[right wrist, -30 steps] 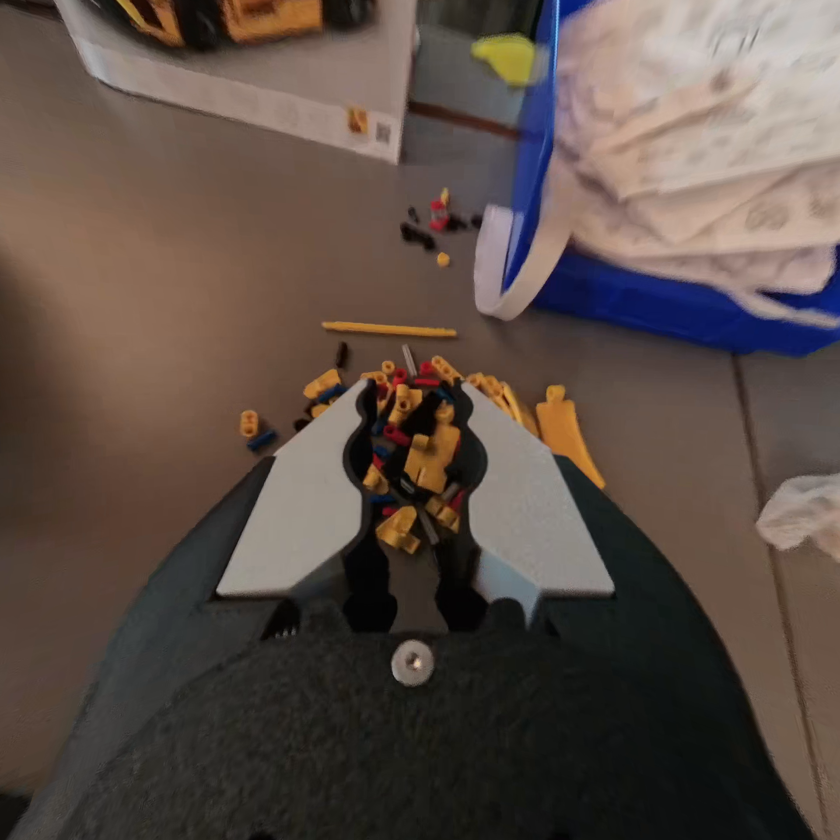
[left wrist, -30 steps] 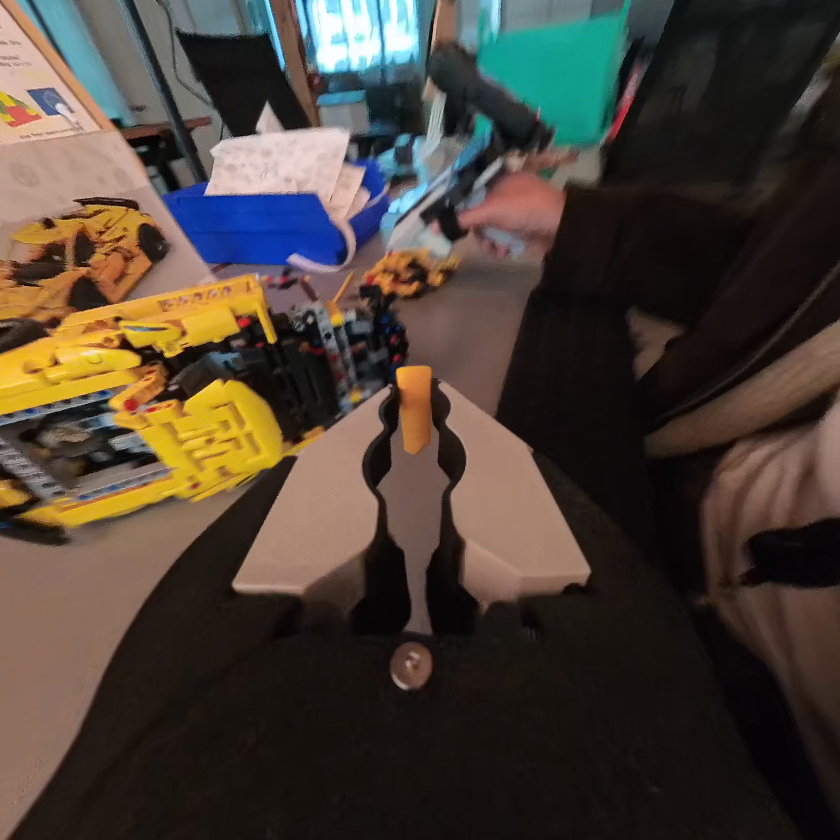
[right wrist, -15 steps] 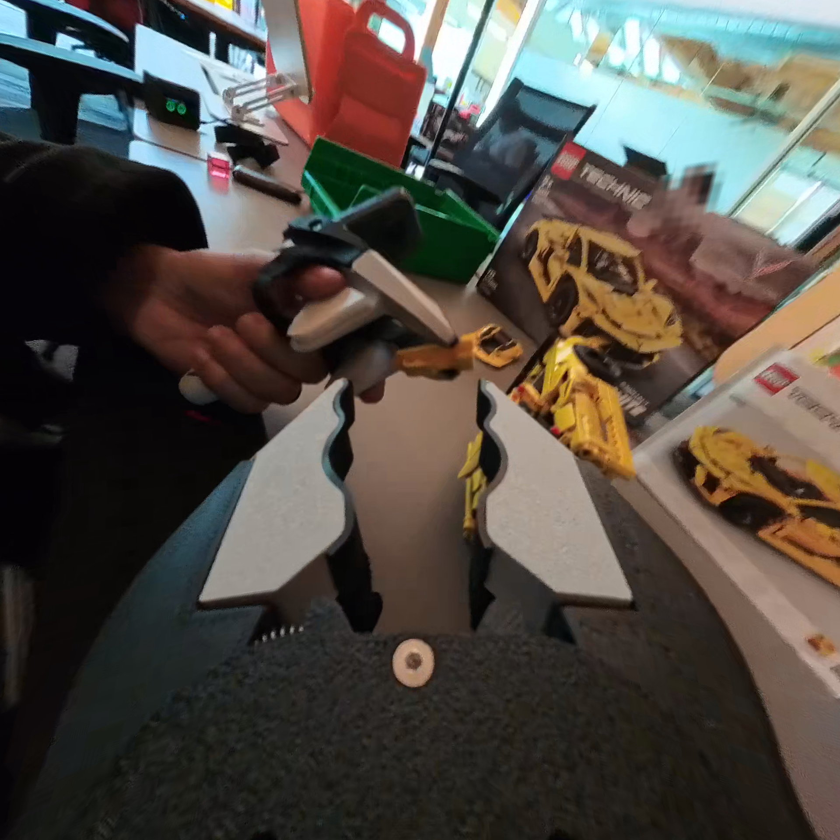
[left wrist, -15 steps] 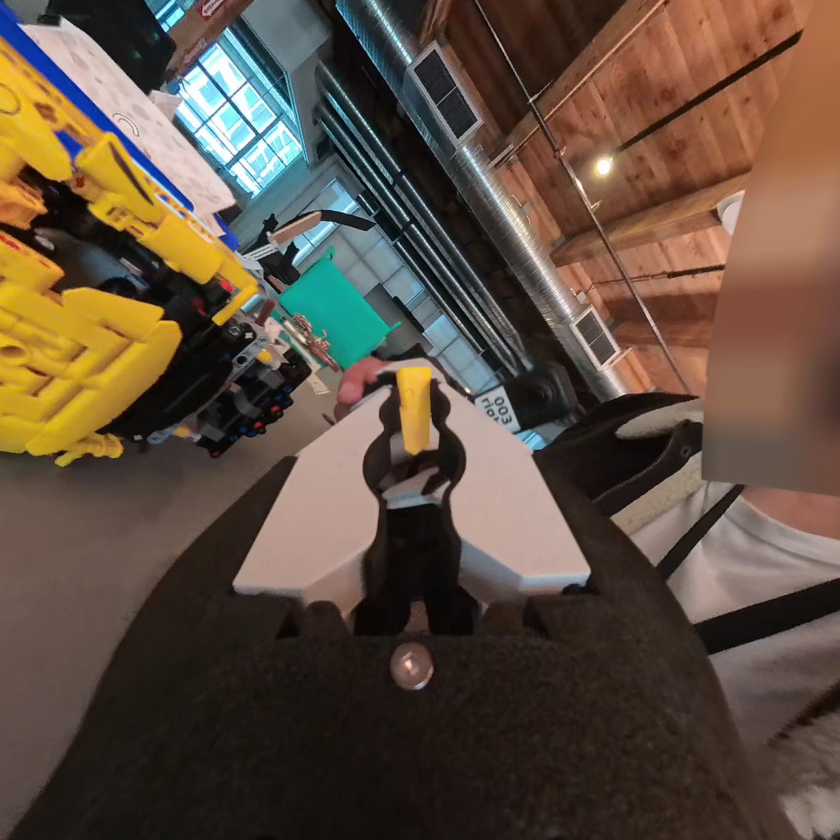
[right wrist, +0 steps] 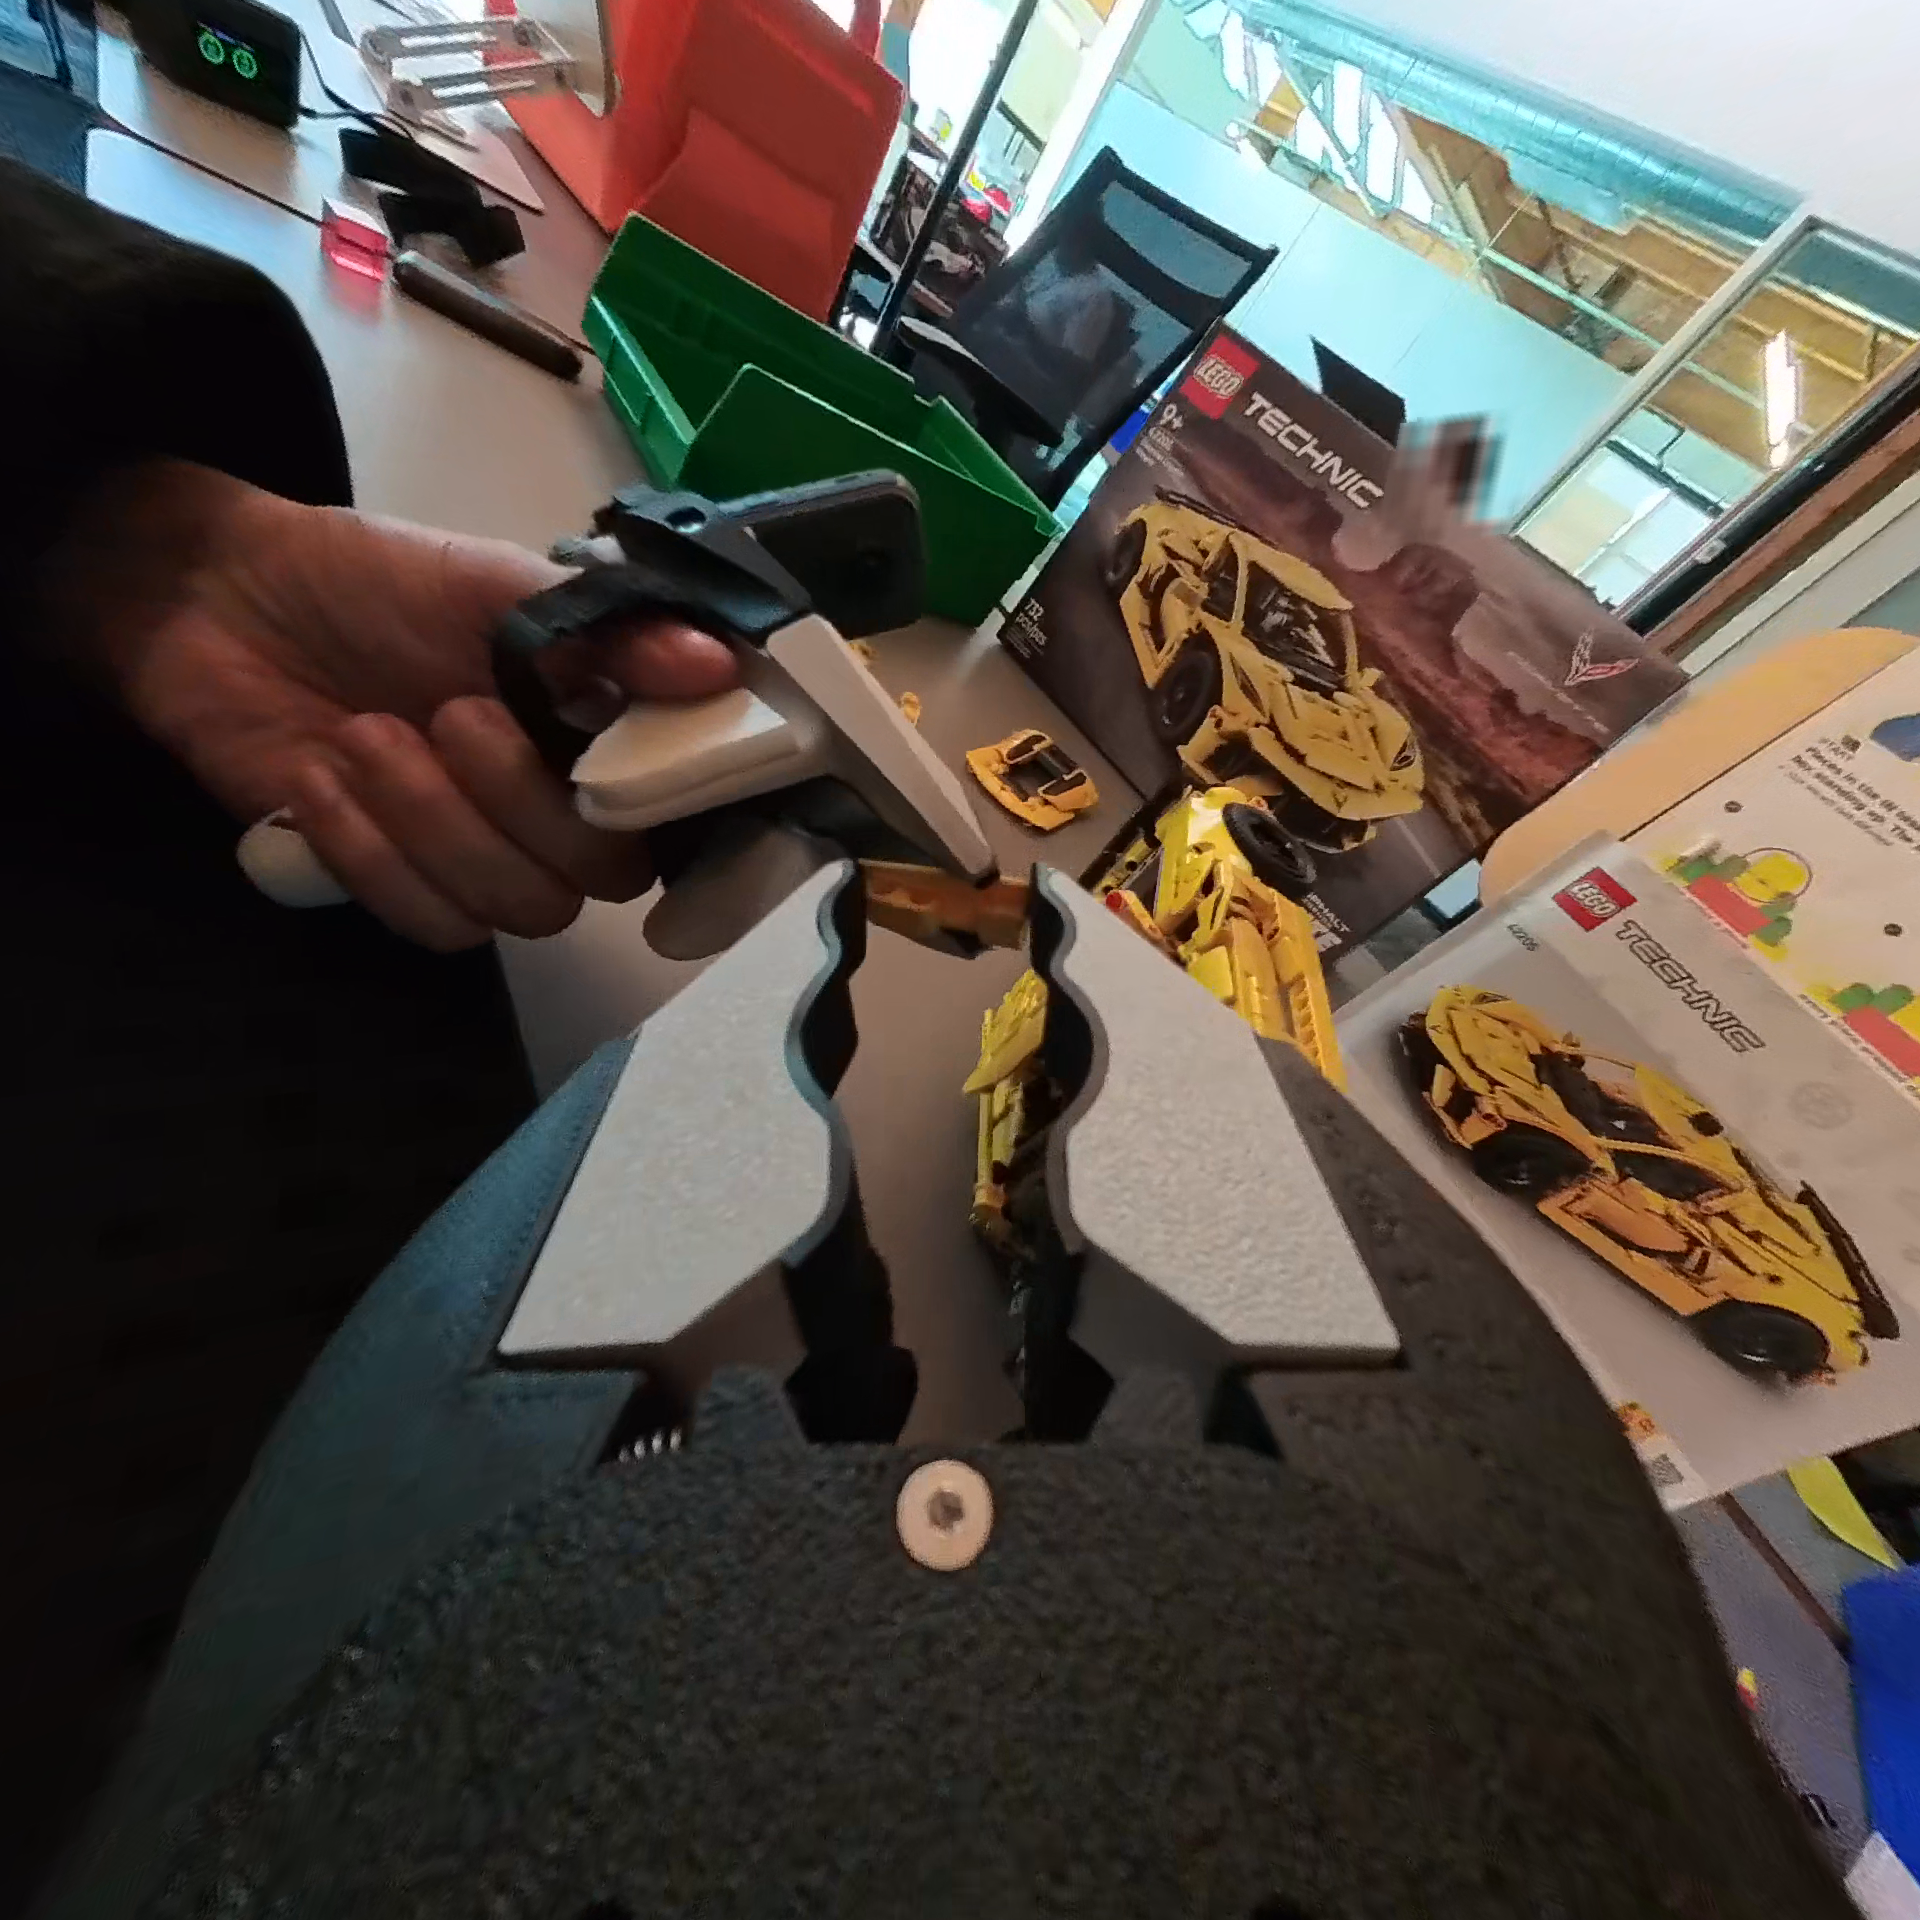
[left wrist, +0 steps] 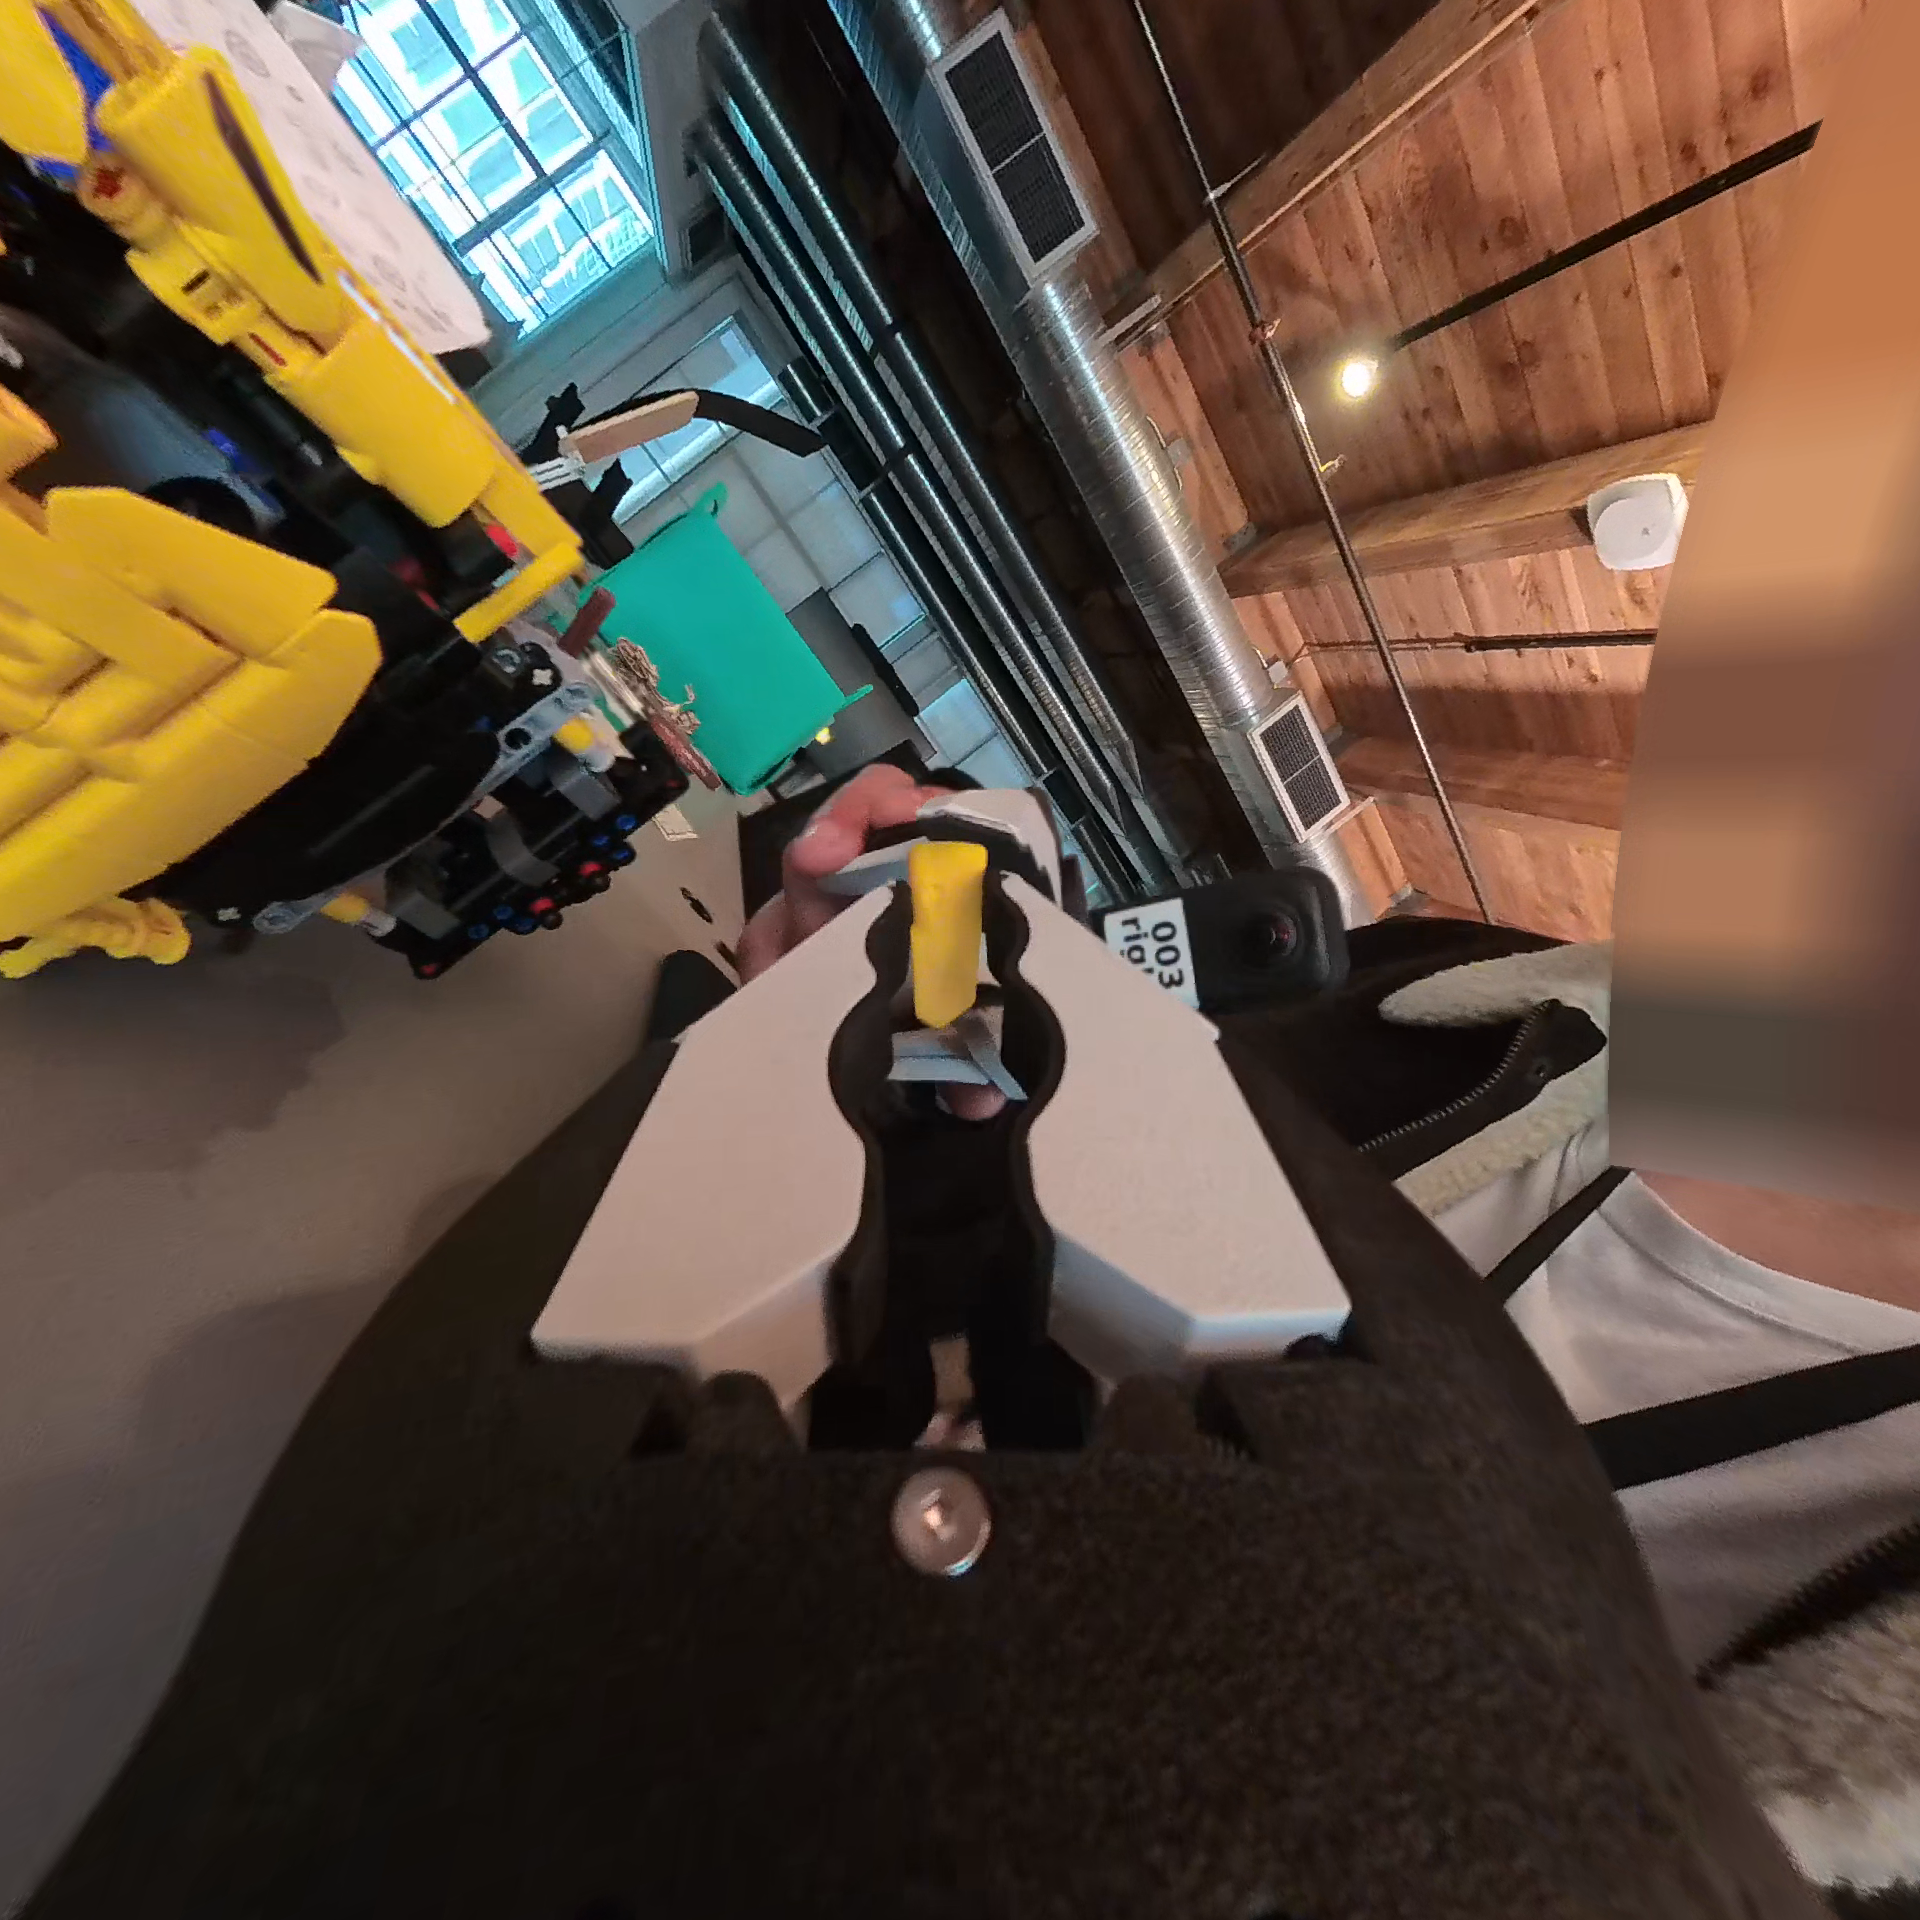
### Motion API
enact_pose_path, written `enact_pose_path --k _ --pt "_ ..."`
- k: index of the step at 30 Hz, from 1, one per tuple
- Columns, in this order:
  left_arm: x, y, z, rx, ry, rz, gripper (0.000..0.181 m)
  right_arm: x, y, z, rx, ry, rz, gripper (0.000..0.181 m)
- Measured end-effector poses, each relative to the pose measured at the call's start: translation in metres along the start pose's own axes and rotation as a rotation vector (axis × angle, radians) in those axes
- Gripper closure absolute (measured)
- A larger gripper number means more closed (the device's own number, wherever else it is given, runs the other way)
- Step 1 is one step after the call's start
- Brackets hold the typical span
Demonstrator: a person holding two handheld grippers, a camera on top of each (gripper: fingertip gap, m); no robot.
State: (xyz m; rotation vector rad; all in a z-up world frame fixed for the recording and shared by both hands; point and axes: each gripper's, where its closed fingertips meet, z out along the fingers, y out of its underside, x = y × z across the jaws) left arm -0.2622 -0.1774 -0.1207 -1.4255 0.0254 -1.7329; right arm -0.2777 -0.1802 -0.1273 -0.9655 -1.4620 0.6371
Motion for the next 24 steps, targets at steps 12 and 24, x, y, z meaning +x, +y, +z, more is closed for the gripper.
enact_pose_path --k 12,24 --pt "-0.002 -0.033 -0.022 0.159 -0.036 0.053 0.163 0.211 0.251 -0.168 -0.643 0.470 0.533 0.172" --pt "0.121 -0.006 -0.161 0.323 -0.574 0.560 0.165 0.190 0.238 -0.227 -0.641 0.530 0.710 0.136"
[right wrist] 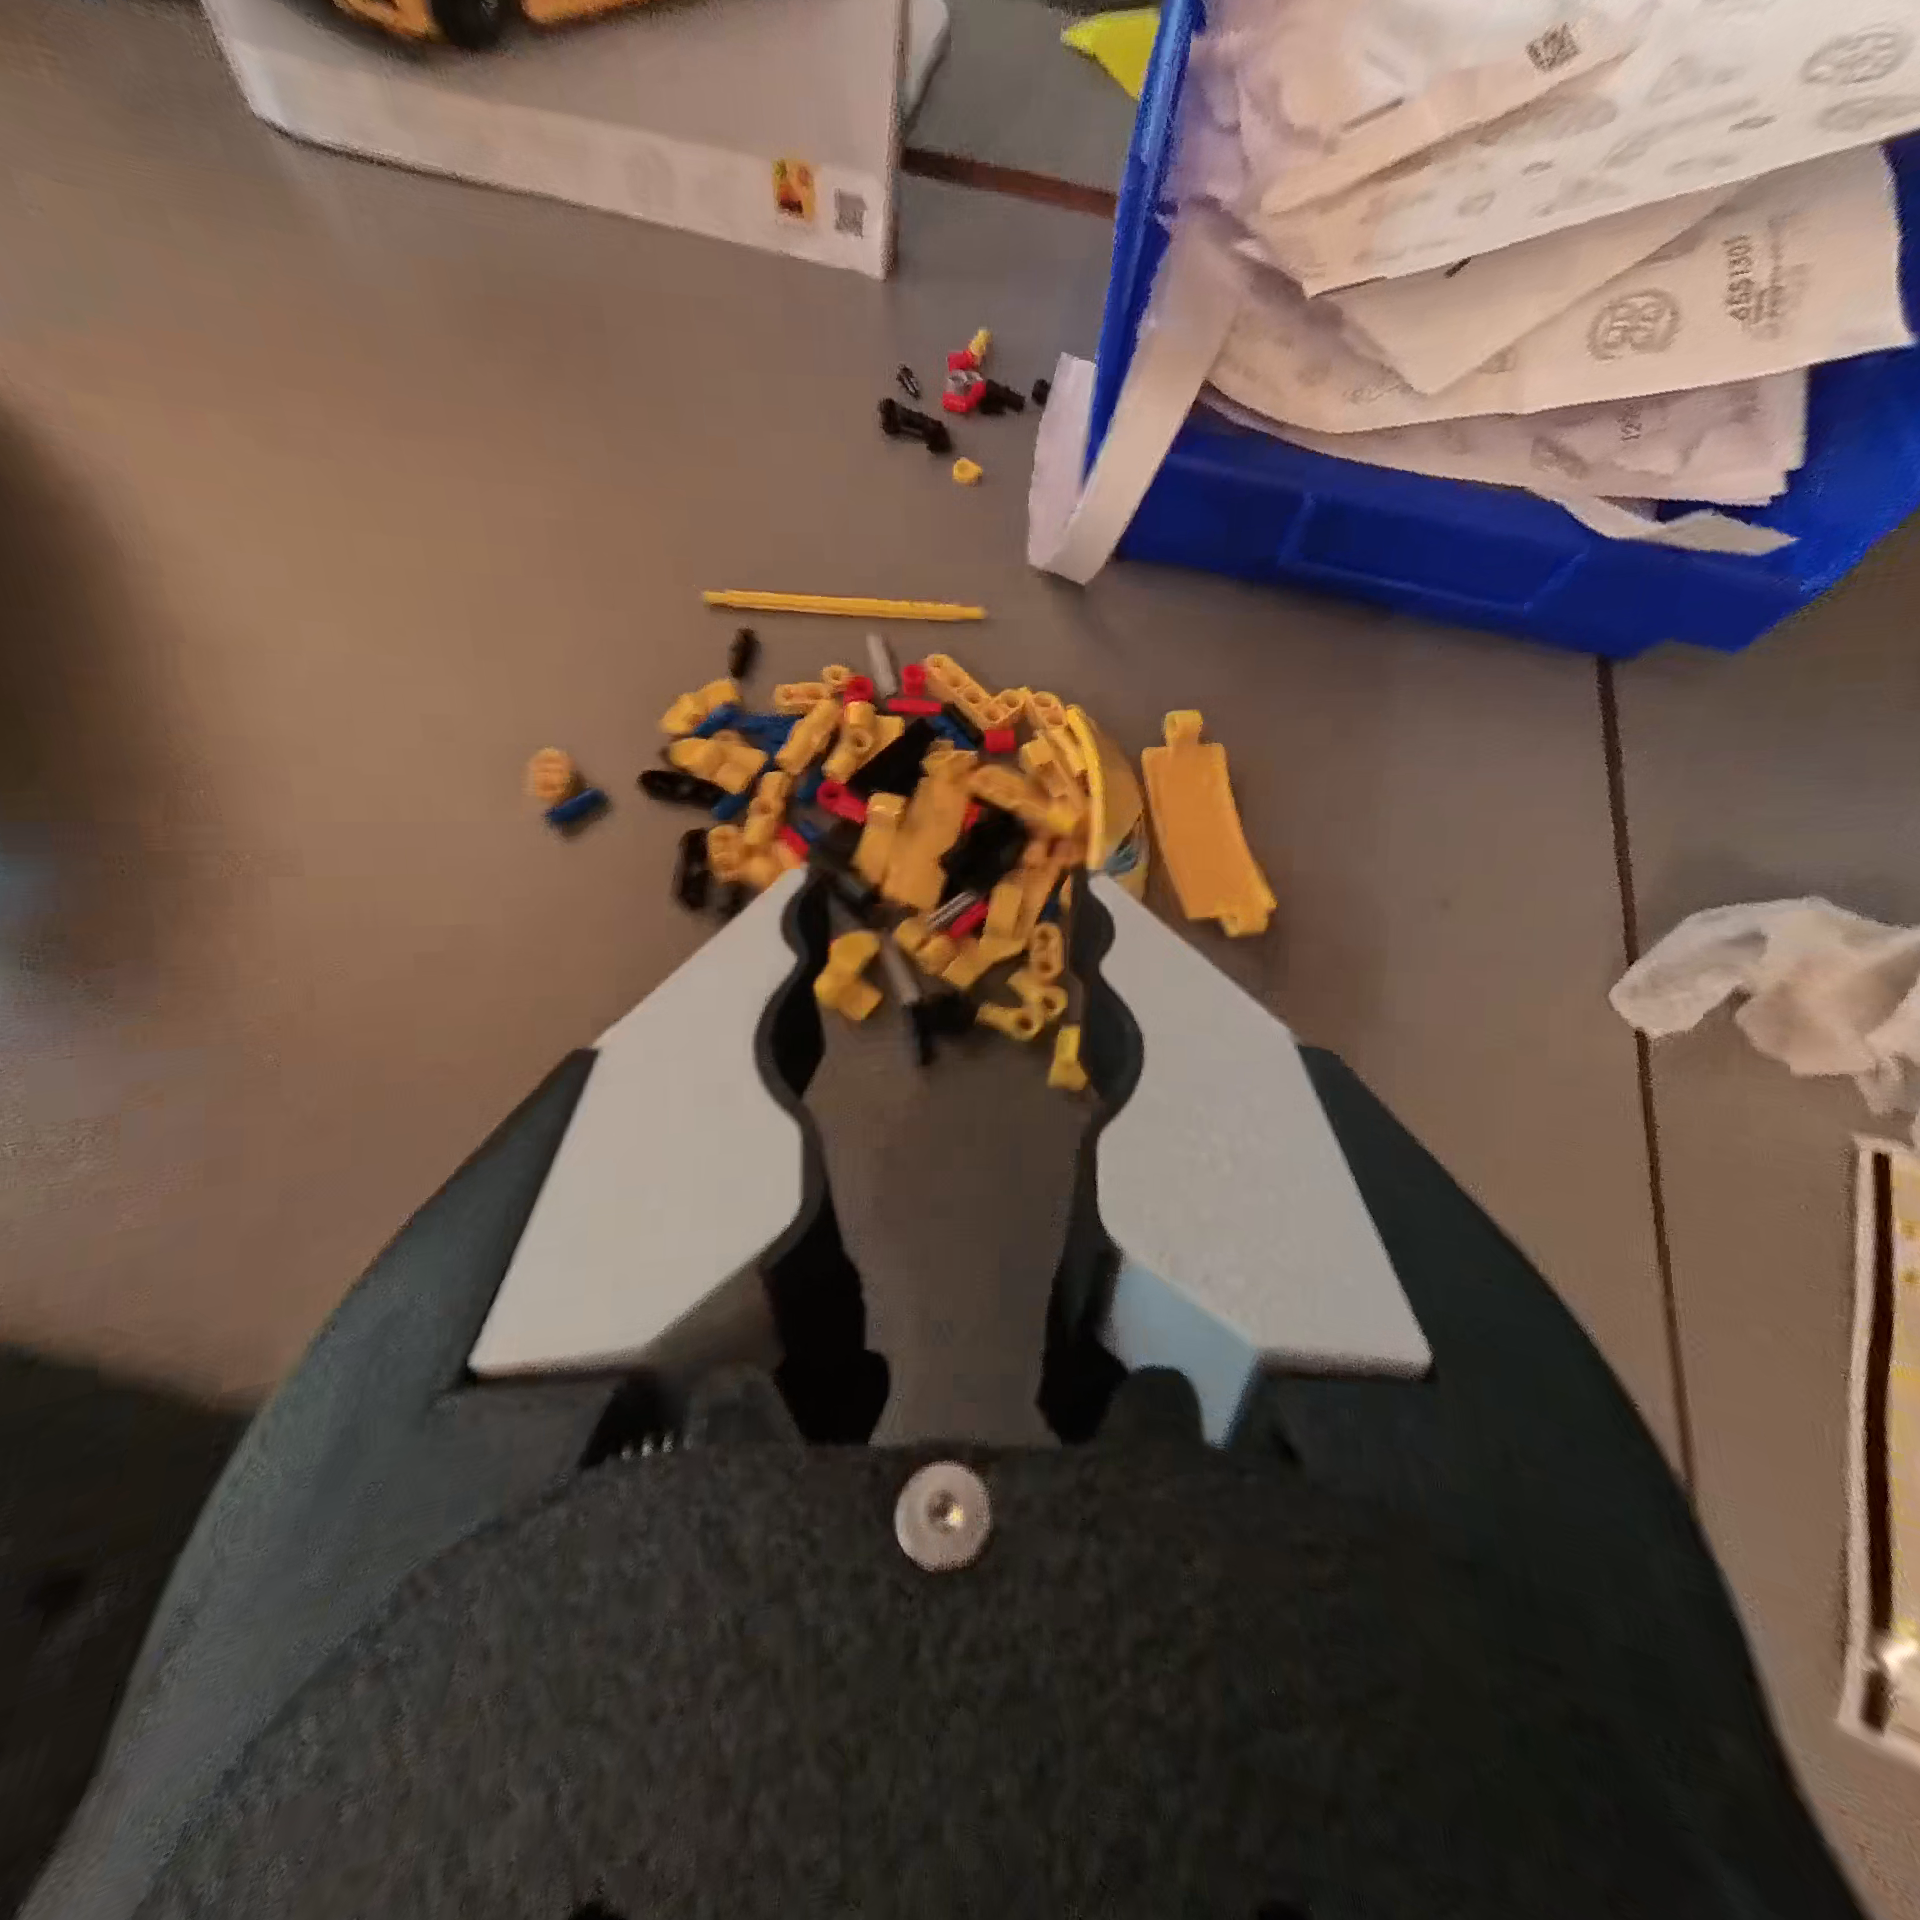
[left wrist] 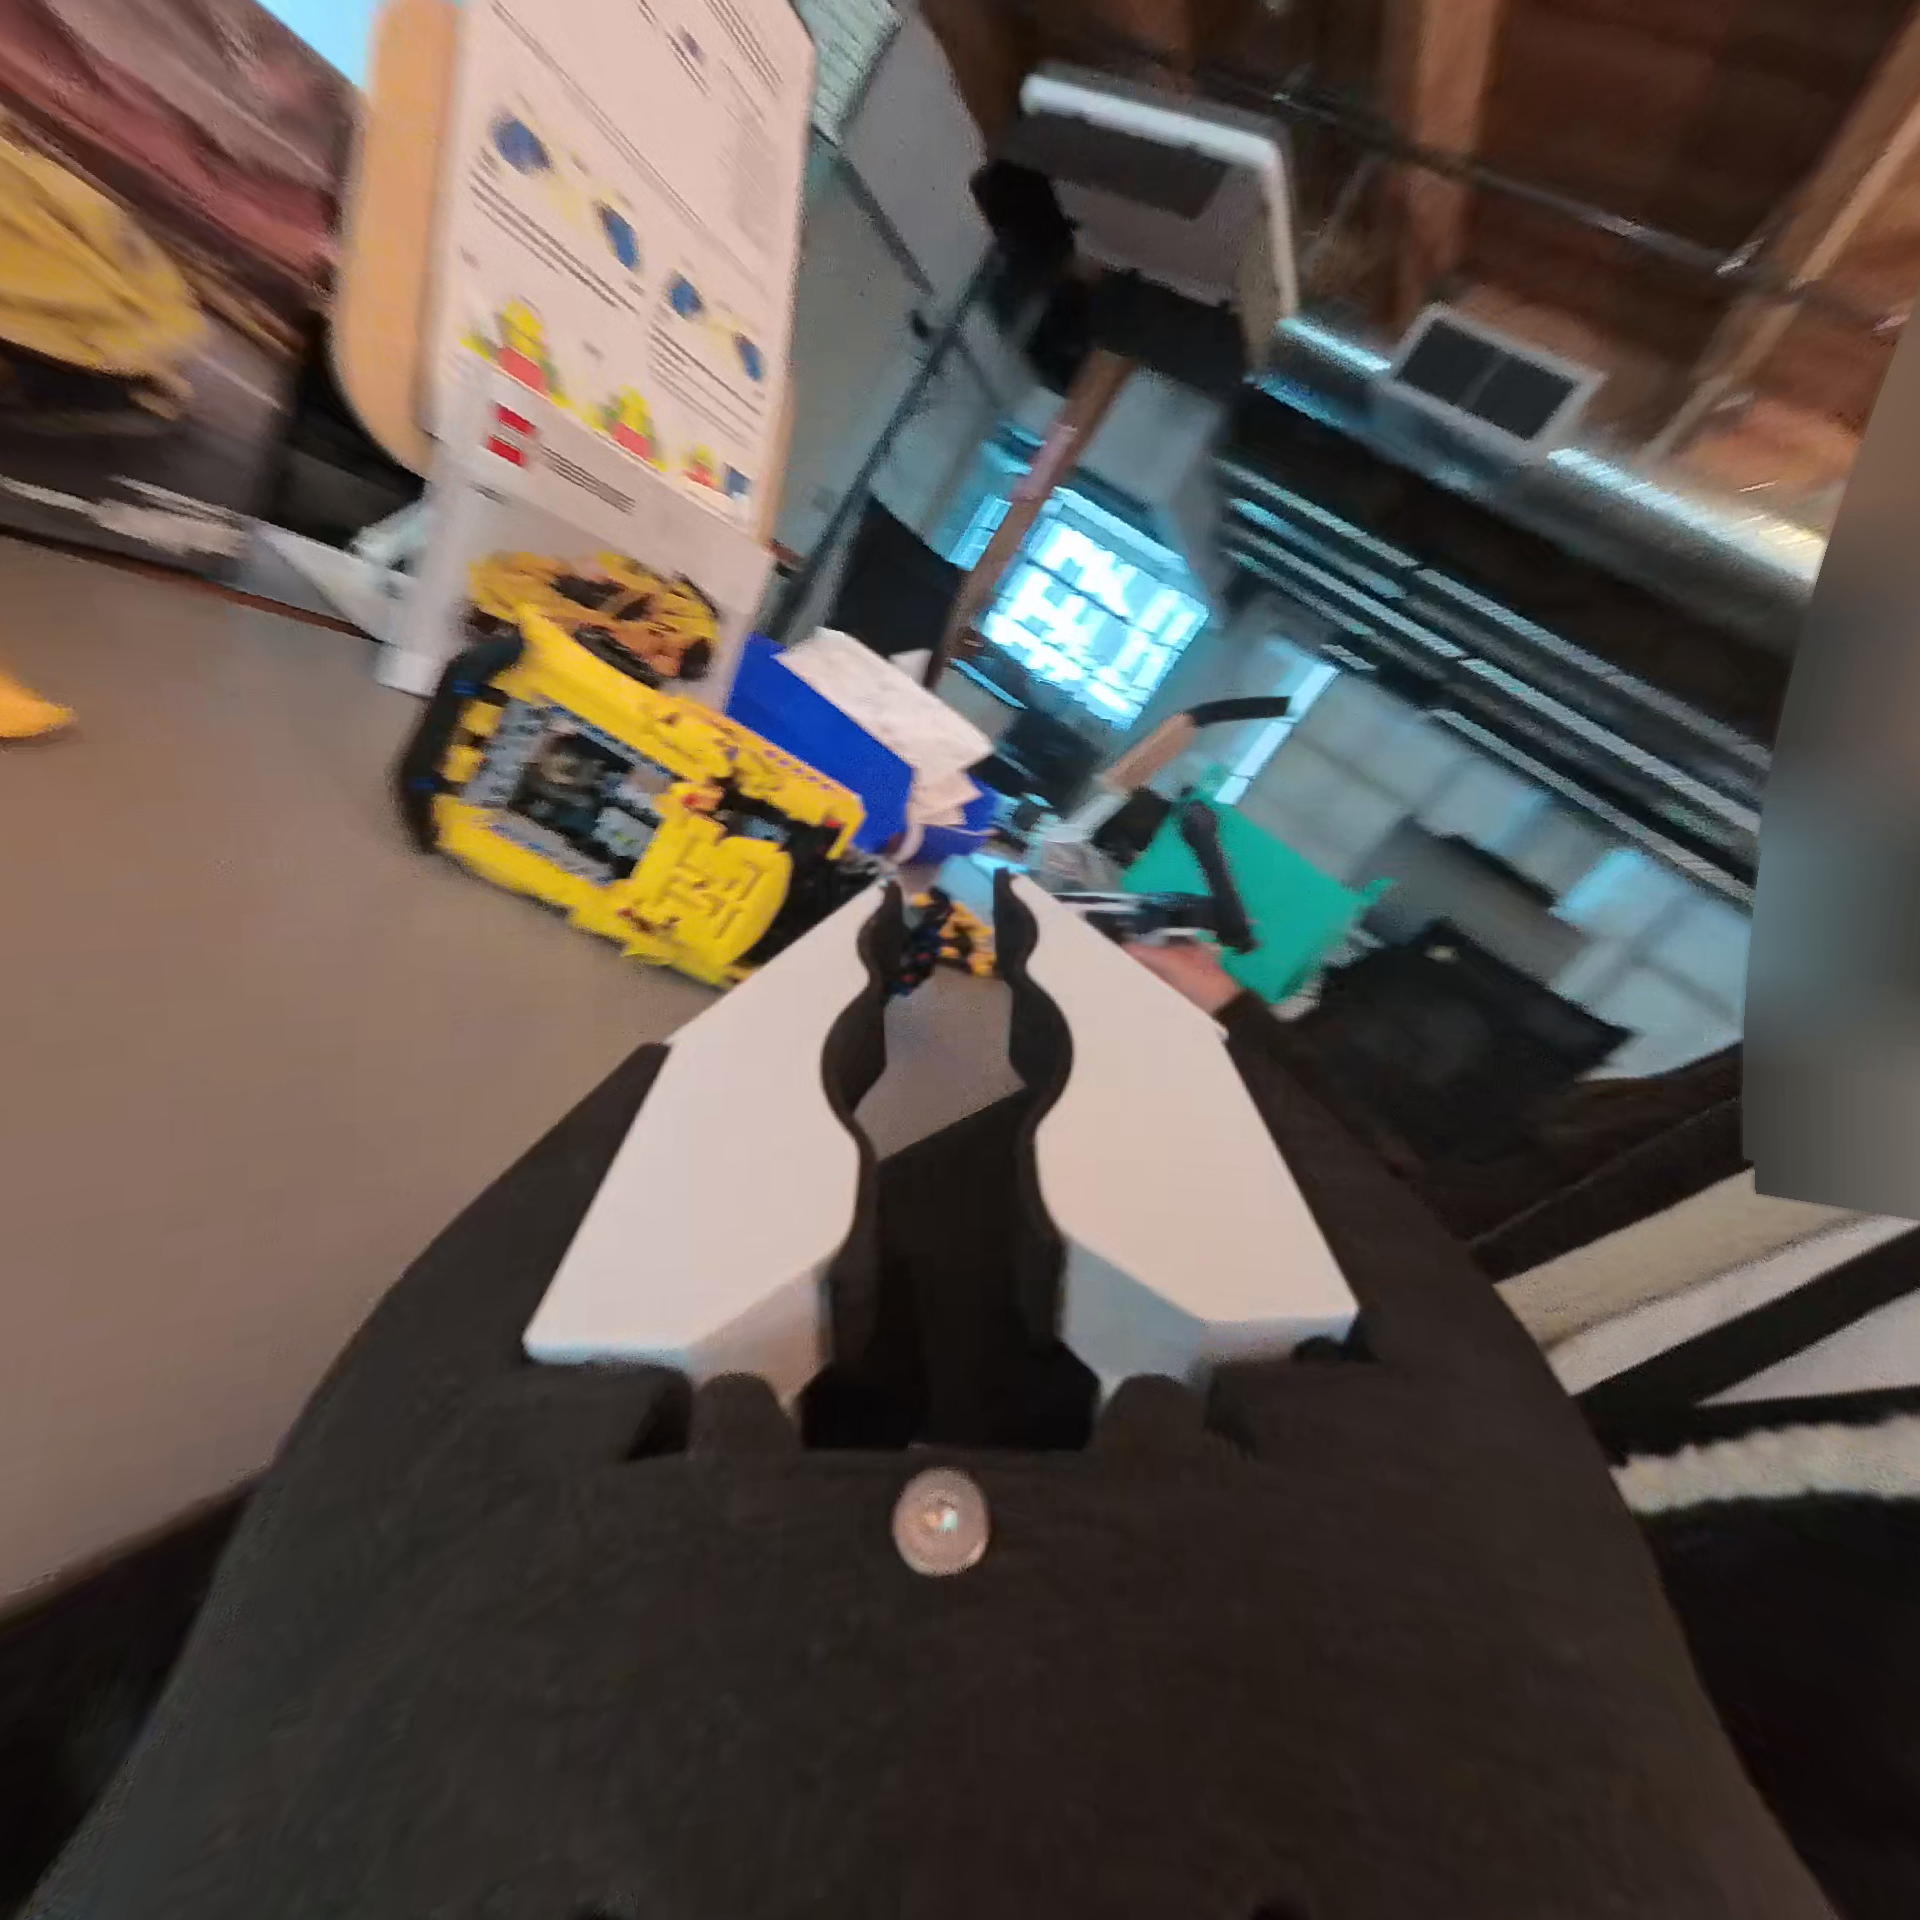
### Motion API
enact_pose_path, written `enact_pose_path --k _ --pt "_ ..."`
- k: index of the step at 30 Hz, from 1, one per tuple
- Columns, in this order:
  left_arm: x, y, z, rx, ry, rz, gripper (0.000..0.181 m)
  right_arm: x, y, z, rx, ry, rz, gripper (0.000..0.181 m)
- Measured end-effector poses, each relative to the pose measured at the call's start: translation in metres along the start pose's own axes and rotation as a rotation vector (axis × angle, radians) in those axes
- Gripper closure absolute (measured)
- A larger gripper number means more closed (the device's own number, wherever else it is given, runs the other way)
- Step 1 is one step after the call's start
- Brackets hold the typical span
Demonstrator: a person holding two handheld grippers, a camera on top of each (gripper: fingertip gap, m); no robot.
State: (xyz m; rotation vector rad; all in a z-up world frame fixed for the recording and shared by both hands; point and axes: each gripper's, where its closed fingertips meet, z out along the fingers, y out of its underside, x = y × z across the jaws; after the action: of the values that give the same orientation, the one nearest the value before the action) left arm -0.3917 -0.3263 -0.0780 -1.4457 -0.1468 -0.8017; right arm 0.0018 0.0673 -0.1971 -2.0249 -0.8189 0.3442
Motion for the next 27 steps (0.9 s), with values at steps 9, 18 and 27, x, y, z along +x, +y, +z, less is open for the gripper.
enact_pose_path --k 9,18,27 --pt "0.026 0.065 -0.135 0.054 -0.466 0.320 0.164 -0.112 -0.039 -0.143 0.475 -0.254 0.010 0.132" --pt "0.084 0.215 -0.200 -0.245 -0.533 0.211 0.164 -0.347 0.046 -0.205 0.524 -0.769 -0.166 0.130" --pt "0.147 0.329 -0.250 -0.605 -0.594 0.265 0.164 -0.391 0.259 -0.222 0.081 -0.787 -0.141 0.128"
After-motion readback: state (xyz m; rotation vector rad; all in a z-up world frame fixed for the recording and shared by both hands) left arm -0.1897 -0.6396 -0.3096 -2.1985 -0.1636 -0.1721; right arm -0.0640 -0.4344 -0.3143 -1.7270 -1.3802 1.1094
